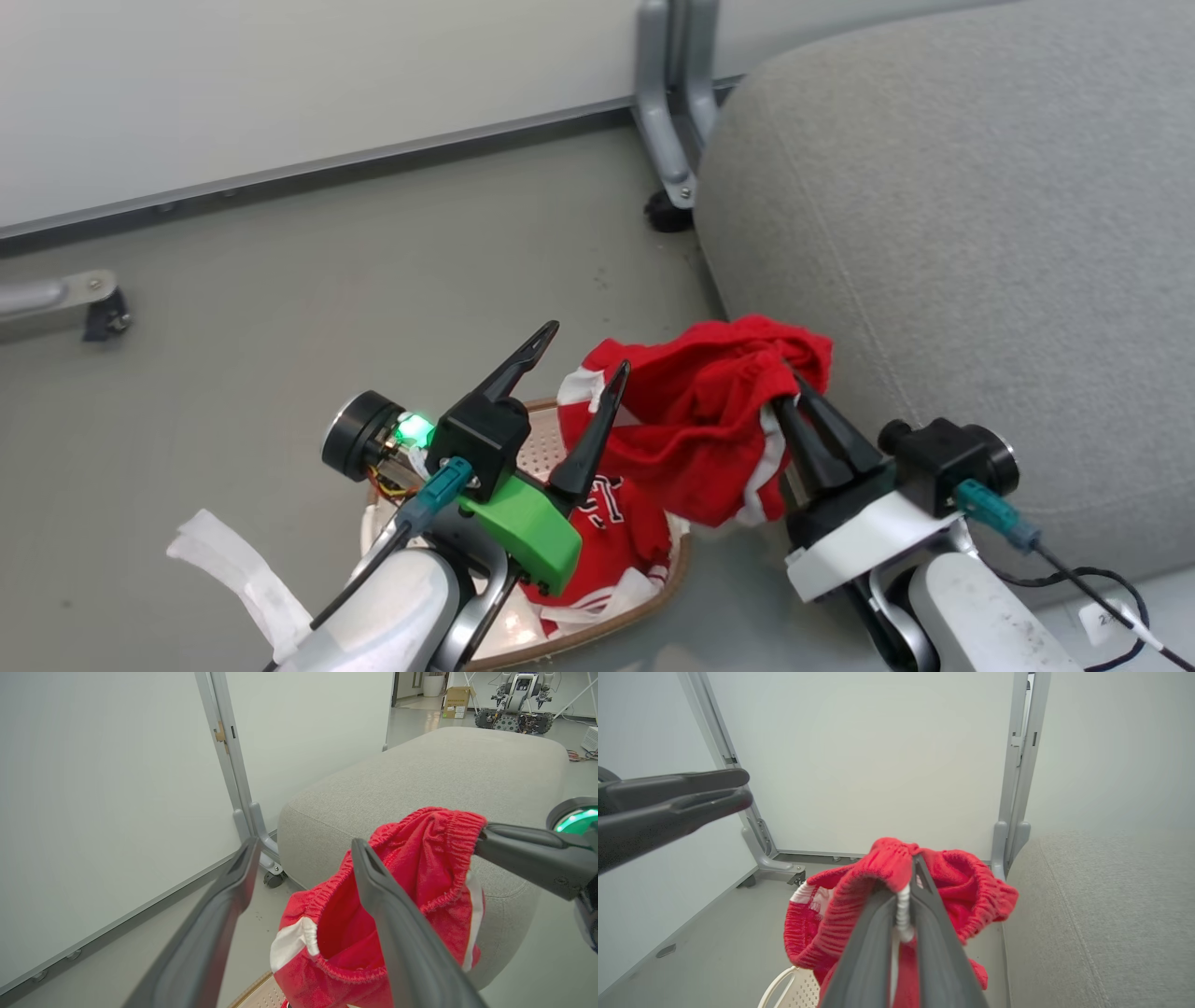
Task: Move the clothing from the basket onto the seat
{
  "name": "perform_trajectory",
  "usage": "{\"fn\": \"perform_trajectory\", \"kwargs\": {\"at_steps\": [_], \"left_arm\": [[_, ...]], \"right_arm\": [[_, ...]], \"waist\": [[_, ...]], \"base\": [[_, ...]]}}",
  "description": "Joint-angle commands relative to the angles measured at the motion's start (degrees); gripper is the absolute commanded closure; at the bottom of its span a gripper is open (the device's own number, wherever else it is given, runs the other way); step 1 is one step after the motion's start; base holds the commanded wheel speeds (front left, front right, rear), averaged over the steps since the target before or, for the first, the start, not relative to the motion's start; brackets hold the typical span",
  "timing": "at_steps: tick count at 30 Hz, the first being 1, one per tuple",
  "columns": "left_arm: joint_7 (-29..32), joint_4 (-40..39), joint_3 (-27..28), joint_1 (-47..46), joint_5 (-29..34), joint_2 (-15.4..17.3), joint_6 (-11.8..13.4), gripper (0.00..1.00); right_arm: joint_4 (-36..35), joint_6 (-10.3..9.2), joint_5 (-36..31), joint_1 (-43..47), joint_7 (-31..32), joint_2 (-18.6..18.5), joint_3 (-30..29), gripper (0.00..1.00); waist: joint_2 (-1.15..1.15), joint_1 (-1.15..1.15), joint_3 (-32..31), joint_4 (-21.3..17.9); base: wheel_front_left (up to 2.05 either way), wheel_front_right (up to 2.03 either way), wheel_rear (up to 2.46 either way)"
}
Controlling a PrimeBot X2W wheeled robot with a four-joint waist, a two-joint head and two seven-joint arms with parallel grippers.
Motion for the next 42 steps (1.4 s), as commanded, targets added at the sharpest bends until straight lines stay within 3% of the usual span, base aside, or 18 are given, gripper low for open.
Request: {"fn": "perform_trajectory", "kwargs": {"at_steps": [1, 17, 24, 30, 35, 42], "left_arm": [[-0.2, -0.3, 0.4, -0.1, 0.4, 0.7, 0.3, 0.0], [-1.1, -0.5, 1.0, -3.5, 1.4, 2.6, 0.2, 0.0], [-0.6, -0.8, 0.2, -5.5, 2.7, 2.9, -0.1, 0.0], [1.0, -2.1, -1.5, -8.6, 4.1, 2.6, -1.4, 0.0], [2.7, -3.6, -3.1, -12.2, 5.9, 2.6, -2.6, 0.0], [2.5, -4.6, -5.0, -16.0, 8.1, 1.7, -3.9, 0.0]], "right_arm": [[-1.0, -0.01, -0.3, 0.3, -0.2, 0.3, -0.7, 1.0], [-12.4, -0.01, 0.7, 7.7, -0.2, 2.9, -10.8, 1.0], [-14.9, -0.01, 0.9, 7.5, -0.2, 4.2, -14.0, 1.0], [-17.0, -0.01, 3.8, -0.6, -0.2, 5.2, -21.3, 1.0], [-16.5, -0.01, 4.8, -13.4, -0.2, 0.3, -29.5, 1.0], [-5.3, -0.02, 6.5, -32.2, -0.2, -13.0, -36.6, 1.0]], "waist": [[0.0, 0.0, 1.8, -4.7], [0.0, 0.0, 8.3, -18.2], [0.0, 0.0, 12.4, -18.9], [0.0, 0.0, 19.6, -15.5], [0.0, 0.0, 28.0, -11.1], [0.0, 0.0, 36.5, -5.9]], "base": [[0.0, 0.0, 0.0], [0.0, 0.0, 0.0], [0.0, 0.0, 0.0], [0.0, 0.0, 0.0], [0.0, 0.0, 0.0], [0.0, 0.0, 0.0]]}}
